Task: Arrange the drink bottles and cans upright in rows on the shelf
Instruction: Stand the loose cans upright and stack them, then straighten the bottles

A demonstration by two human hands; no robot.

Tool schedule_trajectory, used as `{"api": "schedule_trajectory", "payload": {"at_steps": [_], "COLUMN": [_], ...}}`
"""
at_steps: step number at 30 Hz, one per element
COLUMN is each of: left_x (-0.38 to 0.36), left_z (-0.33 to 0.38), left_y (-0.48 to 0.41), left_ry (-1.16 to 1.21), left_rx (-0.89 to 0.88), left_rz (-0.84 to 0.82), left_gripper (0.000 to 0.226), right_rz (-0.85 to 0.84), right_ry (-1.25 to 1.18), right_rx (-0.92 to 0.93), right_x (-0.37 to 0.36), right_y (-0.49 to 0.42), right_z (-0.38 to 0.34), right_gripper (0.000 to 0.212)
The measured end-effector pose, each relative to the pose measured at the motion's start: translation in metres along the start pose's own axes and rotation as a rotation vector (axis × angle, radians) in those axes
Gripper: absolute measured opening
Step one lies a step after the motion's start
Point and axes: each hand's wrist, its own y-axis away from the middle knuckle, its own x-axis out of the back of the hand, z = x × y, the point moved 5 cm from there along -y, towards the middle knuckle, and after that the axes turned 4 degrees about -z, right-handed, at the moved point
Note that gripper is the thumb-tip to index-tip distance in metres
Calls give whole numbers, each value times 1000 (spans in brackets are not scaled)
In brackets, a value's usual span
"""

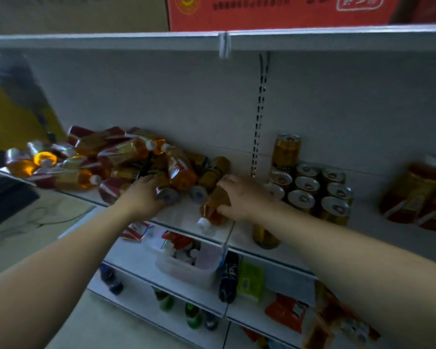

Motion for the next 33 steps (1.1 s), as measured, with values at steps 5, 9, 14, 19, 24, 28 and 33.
{"api": "schedule_trajectory", "payload": {"at_steps": [5, 9, 14, 19, 24, 28, 33], "left_x": [-3, -7, -17, -13, -2, 7, 1], "left_z": [-72, -116, -127, -117, -124, -111, -89], "left_y": [-11, -23, -36, -45, -40, -35, -36], "left_ry": [-173, -331, -397, -341, -147, 195, 469], "left_rx": [20, -61, -249, -398, -375, -355, -324], "left_rz": [-143, -192, -156, -89, -82, -57, -57], "left_gripper": [76, 90, 100, 85, 83, 80, 76], "right_rz": [-227, -360, -299, -125, 484, 673, 623], "right_ry": [173, 327, 363, 212, -369, -620, -689], "right_rx": [-38, -85, -80, -139, -322, -488, -557], "right_x": [-43, -72, -76, -56, -17, -13, -22], "right_y": [-29, -43, -45, -35, -29, -26, -17], "right_z": [-27, -31, -35, -36, -28, -12, 3], "right_gripper": [74, 75, 53, 58, 37, 21, 55]}}
